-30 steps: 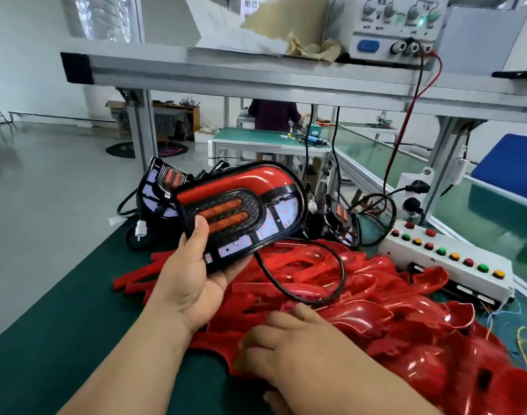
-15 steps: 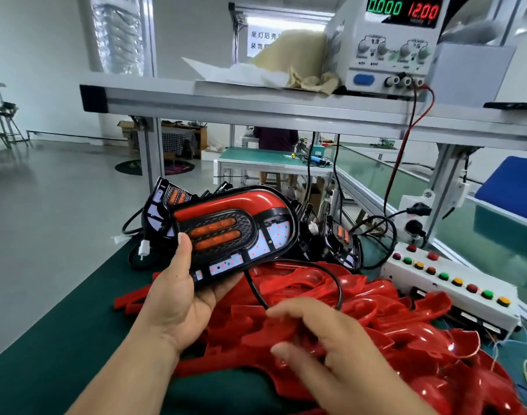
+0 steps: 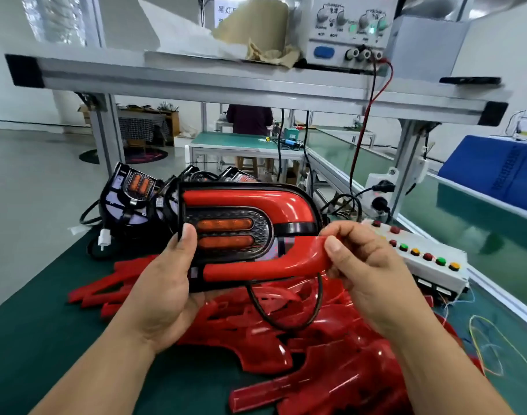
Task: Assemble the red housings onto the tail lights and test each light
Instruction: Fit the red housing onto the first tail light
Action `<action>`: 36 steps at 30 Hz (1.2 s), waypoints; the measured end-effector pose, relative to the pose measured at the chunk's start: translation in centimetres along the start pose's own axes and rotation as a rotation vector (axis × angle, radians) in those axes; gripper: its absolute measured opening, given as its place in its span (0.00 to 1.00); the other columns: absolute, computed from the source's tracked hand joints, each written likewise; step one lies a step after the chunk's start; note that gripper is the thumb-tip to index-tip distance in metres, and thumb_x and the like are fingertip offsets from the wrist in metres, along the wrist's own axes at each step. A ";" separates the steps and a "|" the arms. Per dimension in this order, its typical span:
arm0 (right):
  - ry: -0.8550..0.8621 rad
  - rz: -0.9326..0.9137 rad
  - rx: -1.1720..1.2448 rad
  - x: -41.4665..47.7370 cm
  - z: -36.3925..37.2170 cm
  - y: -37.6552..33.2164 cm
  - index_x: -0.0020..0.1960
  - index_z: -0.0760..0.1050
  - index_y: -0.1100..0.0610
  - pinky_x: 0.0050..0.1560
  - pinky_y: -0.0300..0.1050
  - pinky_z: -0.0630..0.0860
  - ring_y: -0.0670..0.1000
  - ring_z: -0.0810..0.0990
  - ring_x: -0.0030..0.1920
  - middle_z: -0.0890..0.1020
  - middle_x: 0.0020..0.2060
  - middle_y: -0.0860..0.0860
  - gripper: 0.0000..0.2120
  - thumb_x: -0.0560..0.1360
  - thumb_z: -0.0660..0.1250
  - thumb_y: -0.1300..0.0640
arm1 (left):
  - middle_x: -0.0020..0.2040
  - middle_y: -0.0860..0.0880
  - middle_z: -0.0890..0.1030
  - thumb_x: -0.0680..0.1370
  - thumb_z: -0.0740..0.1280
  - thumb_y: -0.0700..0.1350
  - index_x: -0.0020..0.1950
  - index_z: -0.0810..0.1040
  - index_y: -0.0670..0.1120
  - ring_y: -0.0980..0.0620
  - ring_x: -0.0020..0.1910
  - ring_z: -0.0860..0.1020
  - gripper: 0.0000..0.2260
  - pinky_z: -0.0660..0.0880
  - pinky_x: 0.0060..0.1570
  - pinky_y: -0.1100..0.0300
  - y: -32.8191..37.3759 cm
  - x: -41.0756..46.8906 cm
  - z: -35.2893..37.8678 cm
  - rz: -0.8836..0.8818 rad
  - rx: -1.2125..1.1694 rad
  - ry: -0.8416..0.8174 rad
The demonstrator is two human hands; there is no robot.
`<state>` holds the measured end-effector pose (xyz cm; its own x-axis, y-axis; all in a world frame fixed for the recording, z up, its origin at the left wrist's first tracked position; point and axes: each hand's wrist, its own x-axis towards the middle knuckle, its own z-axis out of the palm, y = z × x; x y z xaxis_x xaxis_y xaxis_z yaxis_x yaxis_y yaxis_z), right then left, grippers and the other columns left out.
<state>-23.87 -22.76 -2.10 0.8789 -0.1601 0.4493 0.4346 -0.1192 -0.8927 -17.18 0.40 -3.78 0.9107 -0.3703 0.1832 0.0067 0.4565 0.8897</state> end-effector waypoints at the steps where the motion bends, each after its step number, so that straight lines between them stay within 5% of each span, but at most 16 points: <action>1: -0.004 0.016 0.000 0.0 0.0 0.0 0.44 0.81 0.46 0.34 0.33 0.72 0.42 0.73 0.32 0.78 0.33 0.44 0.04 0.74 0.67 0.53 | 0.59 0.42 0.83 0.76 0.57 0.61 0.62 0.80 0.49 0.42 0.56 0.82 0.24 0.82 0.46 0.49 0.0 0.0 0.1 -0.009 0.003 0.006; 5: 0.037 0.029 -0.055 -0.2 0.7 0.2 0.46 0.81 0.49 0.36 0.37 0.75 0.45 0.76 0.33 0.79 0.35 0.48 0.05 0.73 0.69 0.49 | 0.60 0.43 0.82 0.75 0.61 0.62 0.66 0.76 0.48 0.42 0.57 0.82 0.26 0.82 0.46 0.49 0.0 -0.3 0.2 -0.023 0.029 0.006; 8: 0.086 0.024 -0.079 -0.3 1.5 0.4 0.45 0.81 0.51 0.37 0.36 0.76 0.44 0.77 0.33 0.80 0.34 0.46 0.03 0.74 0.69 0.54 | 0.61 0.43 0.82 0.65 0.73 0.67 0.69 0.73 0.47 0.42 0.59 0.81 0.39 0.82 0.48 0.48 0.0 -0.6 0.3 -0.031 0.048 -0.029; 13: 0.177 0.030 -0.135 -0.5 1.9 0.5 0.46 0.82 0.51 0.40 0.41 0.79 0.48 0.81 0.35 0.82 0.39 0.50 0.04 0.75 0.70 0.59 | 0.60 0.44 0.82 0.51 0.85 0.57 0.69 0.70 0.49 0.42 0.58 0.82 0.50 0.82 0.48 0.48 -0.2 -0.4 0.3 -0.024 0.068 -0.089; 15: 0.190 0.041 -0.179 -0.6 1.9 0.5 0.46 0.82 0.49 0.44 0.48 0.80 0.54 0.83 0.39 0.82 0.46 0.55 0.04 0.74 0.71 0.57 | 0.59 0.44 0.83 0.51 0.86 0.52 0.68 0.70 0.49 0.42 0.57 0.82 0.49 0.81 0.51 0.47 -0.3 -0.4 0.3 -0.010 0.085 -0.095; 18: 0.234 0.065 -0.177 -0.7 2.1 0.5 0.45 0.79 0.51 0.38 0.41 0.79 0.51 0.81 0.35 0.81 0.40 0.45 0.04 0.72 0.73 0.57 | 0.58 0.43 0.83 0.55 0.85 0.46 0.65 0.73 0.50 0.42 0.56 0.82 0.41 0.82 0.48 0.50 -0.5 -0.5 0.3 0.015 0.067 -0.093; 21: 0.316 0.074 -0.221 -0.8 2.3 0.5 0.45 0.73 0.49 0.45 0.55 0.80 0.62 0.80 0.42 0.77 0.39 0.45 0.13 0.68 0.73 0.44 | 0.58 0.43 0.83 0.62 0.80 0.38 0.64 0.75 0.50 0.41 0.56 0.82 0.32 0.81 0.46 0.53 -0.5 -0.4 0.3 0.028 0.043 -0.093; 25: 0.344 0.137 -0.233 -0.8 2.6 0.7 0.52 0.73 0.46 0.45 0.44 0.76 0.44 0.78 0.40 0.79 0.42 0.47 0.28 0.58 0.67 0.30 | 0.60 0.42 0.82 0.63 0.78 0.40 0.66 0.74 0.49 0.41 0.57 0.82 0.33 0.81 0.45 0.52 -0.4 -0.5 0.3 0.024 -0.004 -0.099; 29: 0.173 0.196 0.164 -0.9 3.0 0.7 0.56 0.77 0.53 0.41 0.36 0.78 0.43 0.82 0.40 0.84 0.40 0.46 0.28 0.62 0.69 0.37 | 0.60 0.43 0.82 0.69 0.73 0.39 0.66 0.75 0.47 0.43 0.56 0.83 0.26 0.81 0.42 0.53 -0.6 -0.6 0.5 0.029 -0.024 -0.082; 33: 0.010 0.188 0.298 -1.2 2.9 0.6 0.67 0.71 0.52 0.55 0.48 0.80 0.54 0.83 0.55 0.84 0.54 0.53 0.31 0.67 0.77 0.50 | 0.60 0.42 0.82 0.69 0.70 0.40 0.65 0.76 0.45 0.42 0.56 0.83 0.24 0.82 0.41 0.53 -0.7 -0.7 0.5 0.006 -0.091 -0.059; 36: 0.025 0.170 0.327 -1.3 3.0 0.6 0.65 0.73 0.51 0.56 0.48 0.80 0.54 0.82 0.56 0.84 0.53 0.53 0.30 0.65 0.77 0.51 | 0.60 0.43 0.82 0.69 0.73 0.39 0.66 0.75 0.46 0.42 0.57 0.82 0.25 0.82 0.43 0.53 -0.5 -0.8 0.3 0.017 -0.076 -0.079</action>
<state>-24.17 -19.68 -3.29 0.9406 -0.1746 0.2910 0.3264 0.2302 -0.9168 -18.03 0.18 -4.23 0.8755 -0.4232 0.2332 0.0254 0.5224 0.8523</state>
